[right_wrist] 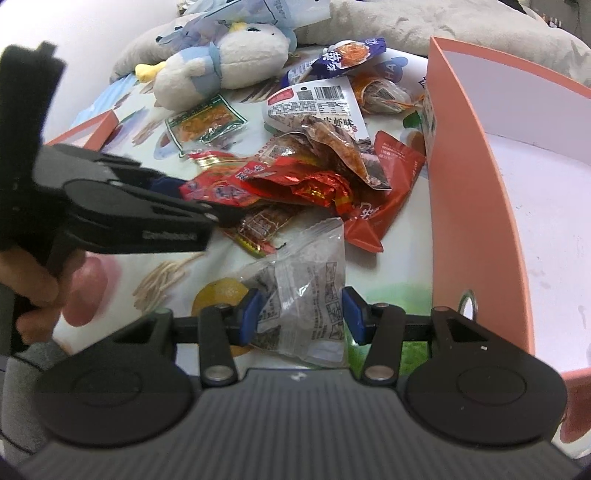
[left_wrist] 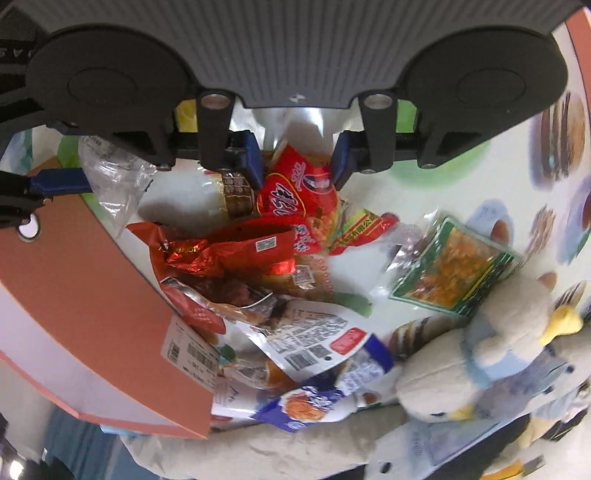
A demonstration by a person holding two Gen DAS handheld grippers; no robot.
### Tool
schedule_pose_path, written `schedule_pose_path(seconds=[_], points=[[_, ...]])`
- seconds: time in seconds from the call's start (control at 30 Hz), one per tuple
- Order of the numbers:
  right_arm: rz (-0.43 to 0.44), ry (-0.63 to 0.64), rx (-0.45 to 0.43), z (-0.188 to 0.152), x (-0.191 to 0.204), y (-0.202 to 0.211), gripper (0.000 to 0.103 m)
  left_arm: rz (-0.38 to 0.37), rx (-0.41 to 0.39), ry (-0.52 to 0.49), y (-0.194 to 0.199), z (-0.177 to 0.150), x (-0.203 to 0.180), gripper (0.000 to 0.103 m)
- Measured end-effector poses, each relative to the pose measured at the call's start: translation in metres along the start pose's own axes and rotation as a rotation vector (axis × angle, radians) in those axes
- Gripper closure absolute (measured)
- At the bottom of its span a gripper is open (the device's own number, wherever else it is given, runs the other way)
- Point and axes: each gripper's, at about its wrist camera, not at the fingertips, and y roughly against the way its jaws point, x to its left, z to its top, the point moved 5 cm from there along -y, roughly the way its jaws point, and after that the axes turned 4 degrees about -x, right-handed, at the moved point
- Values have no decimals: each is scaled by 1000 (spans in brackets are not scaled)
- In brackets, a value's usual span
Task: Organize snacks
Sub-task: 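Grasp the clear snack bag with right tool while left tool grasps red spicy-strip pack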
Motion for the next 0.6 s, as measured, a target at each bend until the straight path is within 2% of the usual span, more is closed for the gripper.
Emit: schedule_pose_path(seconds=[0.6], points=[[14, -10, -91, 3, 22, 41, 52, 41, -124, 227, 92, -15, 3, 63]])
